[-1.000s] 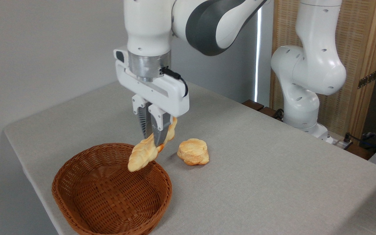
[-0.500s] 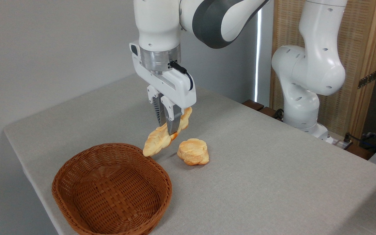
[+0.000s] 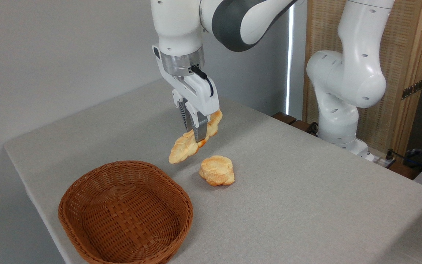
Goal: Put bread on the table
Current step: 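Lower the braided loaf onto the table beside the round bun and release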
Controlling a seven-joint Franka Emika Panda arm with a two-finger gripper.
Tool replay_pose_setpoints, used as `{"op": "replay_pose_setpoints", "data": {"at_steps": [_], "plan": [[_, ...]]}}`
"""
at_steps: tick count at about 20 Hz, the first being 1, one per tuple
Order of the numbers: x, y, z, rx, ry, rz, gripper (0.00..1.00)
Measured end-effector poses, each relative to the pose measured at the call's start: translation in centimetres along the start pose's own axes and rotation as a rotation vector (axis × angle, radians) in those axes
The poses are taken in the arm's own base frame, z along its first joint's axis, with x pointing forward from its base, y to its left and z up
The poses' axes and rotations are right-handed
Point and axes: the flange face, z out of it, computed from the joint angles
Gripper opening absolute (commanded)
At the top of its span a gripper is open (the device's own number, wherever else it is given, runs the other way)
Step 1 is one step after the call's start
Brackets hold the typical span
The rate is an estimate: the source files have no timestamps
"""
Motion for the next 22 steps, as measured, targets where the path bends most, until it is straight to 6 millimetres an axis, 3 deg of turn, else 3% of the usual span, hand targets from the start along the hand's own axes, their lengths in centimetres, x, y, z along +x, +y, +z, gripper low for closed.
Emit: {"op": "replay_pose_setpoints", "data": {"at_steps": [5,22], "plan": [[0.2,0.2,0.5,-0.006,-0.009,0.006,1.00],[0.1,-0.5,-0.4,0.005,0.008,-0.007,1.00]]}}
